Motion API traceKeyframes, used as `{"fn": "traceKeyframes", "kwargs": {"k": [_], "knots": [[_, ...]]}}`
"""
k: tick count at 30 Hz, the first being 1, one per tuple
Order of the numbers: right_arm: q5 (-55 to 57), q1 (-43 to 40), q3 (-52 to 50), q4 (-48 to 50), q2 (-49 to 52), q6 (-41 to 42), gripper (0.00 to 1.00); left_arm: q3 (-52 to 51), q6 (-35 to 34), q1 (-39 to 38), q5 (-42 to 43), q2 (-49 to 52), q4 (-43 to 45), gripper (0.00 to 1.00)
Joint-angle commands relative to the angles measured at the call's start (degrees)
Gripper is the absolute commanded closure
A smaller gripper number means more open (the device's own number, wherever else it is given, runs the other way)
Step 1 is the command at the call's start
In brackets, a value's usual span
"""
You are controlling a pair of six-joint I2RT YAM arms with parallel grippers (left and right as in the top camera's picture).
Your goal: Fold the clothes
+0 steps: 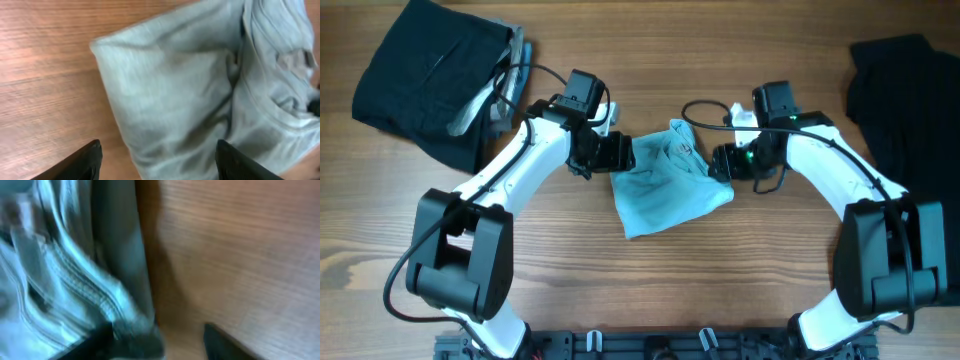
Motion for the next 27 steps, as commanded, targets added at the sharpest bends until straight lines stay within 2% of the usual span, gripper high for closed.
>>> {"fn": "traceKeyframes", "kwargs": {"k": [1,2,3,4,5,6,7,8,9,10,14,17,19,21,22,23,25,27], "knots": [[-6.3,0.1,-0.3,-3.9,-0.3,-0.8,0.86,-0.2,0.5,-0.2,-3.0,2.6,2.5,0.33],[-3.8,0.1,-0.3,-5.2,-0.3,0.6,0.96,-0.2,0.5,-0.2,-3.0,3.6,2.7,0.38],[5.3,0.1,-0.3,-7.4,-0.3,8.7,0.96,-0.2,0.5,-0.2,-2.7,5.0,2.7,0.46],[11.8,0.1,-0.3,-8.7,-0.3,13.1,0.96,-0.2,0.5,-0.2,-1.8,6.1,2.5,0.49],[15.0,0.1,-0.3,-9.3,-0.3,14.0,0.96,-0.2,0.5,-0.2,-0.2,7.5,2.6,0.53],[14.8,0.1,-0.3,-9.3,-0.3,13.2,0.89,-0.2,0.5,-0.2,0.8,8.3,2.6,0.57],[14.8,0.1,-0.3,-9.3,-0.3,13.2,0.67,-0.2,0.5,-0.2,1.3,9.0,2.7,0.64],[14.8,0.1,-0.2,-9.2,-0.3,12.2,0.56,-0.2,0.5,-0.2,1.3,9.0,2.6,0.82],[13.9,0.1,-0.2,-9.0,-0.3,10.3,0.53,-0.2,0.5,0.0,1.3,9.0,2.5,0.96],[13.2,0.1,-0.1,-8.7,-0.3,9.4,0.53,-0.2,0.4,0.3,1.3,8.7,2.4,0.96],[7.3,0.1,1.9,-7.9,-0.9,5.6,0.54,0.0,-0.4,5.2,1.1,7.9,-0.1,0.96],[-9.4,0.1,2.3,-5.2,-3.6,-3.7,0.54,0.0,-0.8,8.5,3.8,7.8,-2.0,0.96],[-15.6,0.5,2.3,-2.3,-4.8,-5.9,0.5,0.0,-1.3,9.7,5.0,7.6,-2.8,0.96],[-15.4,1.2,2.2,1.0,-4.7,-6.4,0.46,0.0,-1.2,9.9,7.0,7.3,-2.2,0.93],[-15.0,2.0,1.8,4.1,-4.6,-6.8,0.41,0.0,-1.2,9.9,8.9,7.3,-1.5,0.6],[-14.5,2.7,1.6,6.9,-4.5,-6.7,0.33,0.0,-1.2,9.9,10.4,7.3,-1.1,0.5],[-14.4,3.9,1.1,12.0,-4.1,-6.6,0.23,0.0,-1.2,9.9,10.6,7.2,-1.0,0.41],[-12.6,5.7,0.9,17.1,-2.9,-5.2,0.22,0.0,-1.2,9.9,10.6,6.4,-1.0,0.37]]}}
